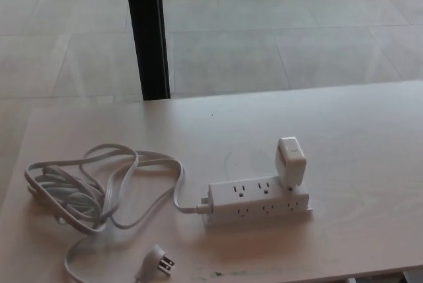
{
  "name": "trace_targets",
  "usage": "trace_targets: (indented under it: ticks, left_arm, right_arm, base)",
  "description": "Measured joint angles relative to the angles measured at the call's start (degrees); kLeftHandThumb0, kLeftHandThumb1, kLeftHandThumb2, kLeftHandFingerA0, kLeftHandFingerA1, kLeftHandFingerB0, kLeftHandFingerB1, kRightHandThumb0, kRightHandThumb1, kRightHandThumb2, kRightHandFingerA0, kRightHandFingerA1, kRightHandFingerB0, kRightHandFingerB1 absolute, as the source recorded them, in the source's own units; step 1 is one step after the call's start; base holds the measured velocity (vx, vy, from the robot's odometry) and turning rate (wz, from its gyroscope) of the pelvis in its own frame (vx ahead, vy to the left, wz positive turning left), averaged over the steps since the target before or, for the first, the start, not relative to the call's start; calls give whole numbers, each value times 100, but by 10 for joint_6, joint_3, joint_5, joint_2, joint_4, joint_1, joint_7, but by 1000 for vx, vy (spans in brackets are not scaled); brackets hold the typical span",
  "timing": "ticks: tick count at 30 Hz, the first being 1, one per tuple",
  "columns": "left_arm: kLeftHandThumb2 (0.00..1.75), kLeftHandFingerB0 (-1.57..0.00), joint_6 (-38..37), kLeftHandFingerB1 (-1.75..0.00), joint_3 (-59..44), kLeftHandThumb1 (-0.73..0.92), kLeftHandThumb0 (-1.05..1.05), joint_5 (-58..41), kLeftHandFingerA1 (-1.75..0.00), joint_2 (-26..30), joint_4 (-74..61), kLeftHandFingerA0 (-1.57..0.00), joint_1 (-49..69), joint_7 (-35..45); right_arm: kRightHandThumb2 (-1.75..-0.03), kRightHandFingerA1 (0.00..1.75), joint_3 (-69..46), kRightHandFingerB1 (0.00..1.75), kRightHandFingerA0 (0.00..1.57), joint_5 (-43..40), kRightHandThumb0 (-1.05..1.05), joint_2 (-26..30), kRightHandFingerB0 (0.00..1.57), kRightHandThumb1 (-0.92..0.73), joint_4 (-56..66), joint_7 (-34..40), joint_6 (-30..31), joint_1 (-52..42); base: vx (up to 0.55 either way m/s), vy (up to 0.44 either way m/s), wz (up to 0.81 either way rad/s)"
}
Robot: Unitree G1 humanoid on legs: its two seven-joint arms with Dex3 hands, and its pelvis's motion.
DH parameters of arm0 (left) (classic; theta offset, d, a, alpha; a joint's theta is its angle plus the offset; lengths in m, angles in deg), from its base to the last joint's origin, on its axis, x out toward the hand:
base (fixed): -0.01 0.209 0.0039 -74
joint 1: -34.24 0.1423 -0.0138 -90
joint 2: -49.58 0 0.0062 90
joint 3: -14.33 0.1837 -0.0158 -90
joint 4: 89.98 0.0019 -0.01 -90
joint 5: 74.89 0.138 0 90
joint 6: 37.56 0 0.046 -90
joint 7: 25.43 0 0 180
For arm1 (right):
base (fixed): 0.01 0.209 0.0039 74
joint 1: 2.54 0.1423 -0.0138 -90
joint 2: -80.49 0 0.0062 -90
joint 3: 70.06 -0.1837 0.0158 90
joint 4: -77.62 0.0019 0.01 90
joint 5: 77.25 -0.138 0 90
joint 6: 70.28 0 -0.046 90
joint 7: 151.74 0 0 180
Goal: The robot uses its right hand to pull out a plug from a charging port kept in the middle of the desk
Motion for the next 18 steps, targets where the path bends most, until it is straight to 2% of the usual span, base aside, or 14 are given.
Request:
trace_targets:
  ticks: [1,2,4,5,7,8,9,11,12,13,15,16,17,18]
  left_arm:
    - [67,-68,0,-61,-10,83,-105,-6,-72,2,3,-77,0,3]
    - [114,-63,0,-66,-20,56,-102,-13,-76,4,8,-81,1,7]
    - [115,-58,0,-62,-31,58,-104,-23,-74,5,12,-80,2,16]
    - [67,-69,0,-59,-33,83,-105,-26,-70,5,12,-82,2,19]
    - [67,-68,0,-60,-36,84,-105,-31,-70,5,15,-80,3,24]
    - [67,-68,0,-60,-36,82,-105,-33,-70,5,16,-79,5,26]
    - [114,-59,0,-62,-37,57,-105,-35,-74,5,17,-80,5,27]
    - [114,-58,0,-62,-38,57,-104,-39,-75,5,19,-79,5,30]
    - [114,-60,0,-63,-38,56,-103,-42,-75,5,21,-79,5,32]
    - [67,-68,0,-61,-38,84,-105,-43,-71,5,22,-79,5,33]
    - [65,-68,0,-62,-38,80,-105,-45,-72,5,23,-80,6,36]
    - [64,-69,0,-61,-38,81,-105,-45,-72,5,24,-80,5,37]
    - [114,-64,0,-64,-38,56,-105,-46,-74,5,25,-82,5,38]
    - [65,-69,0,-61,-38,81,-105,-46,-71,5,25,-81,4,38]
  right_arm:
    - [-87,100,-9,63,112,-6,-105,3,52,-35,10,-2,1,3]
    - [-88,99,-14,59,106,-12,-105,9,38,-39,22,-7,4,10]
    - [-59,105,-20,57,113,-25,-94,32,42,-55,59,-21,14,36]
    - [-87,104,-20,58,110,-29,-94,41,40,-43,82,-25,21,47]
    - [-87,99,-17,50,116,-34,-87,56,33,-48,112,-29,35,76]
    - [-60,107,-13,34,97,-36,-75,61,32,-64,124,-30,38,98]
    - [-89,102,-4,43,93,-35,-79,67,27,-55,131,-31,38,120]
    - [-60,105,18,31,85,-31,-71,77,33,-65,144,-33,40,159]
    - [-87,103,35,43,83,-28,-71,85,23,-51,160,-35,44,184]
    - [-60,113,44,31,81,-27,-74,89,29,-62,173,-37,48,198]
    - [-60,107,72,31,84,-26,-74,101,31,-62,206,-51,62,248]
    - [-88,104,83,43,85,-27,-74,106,21,-50,216,-58,68,268]
    - [-86,102,92,42,81,-27,-76,110,21,-49,224,-66,73,285]
    - [-87,99,99,43,83,-28,-77,114,22,-49,231,-72,77,297]
  base:
    - [0,0,0]
    - [0,0,0]
    - [0,0,0]
    - [0,0,0]
    - [0,0,0]
    - [0,0,0]
    - [0,0,0]
    - [0,0,0]
    - [0,0,0]
    - [0,0,0]
    - [0,0,0]
    - [0,0,0]
    - [-20,2,6]
    - [-22,2,6]
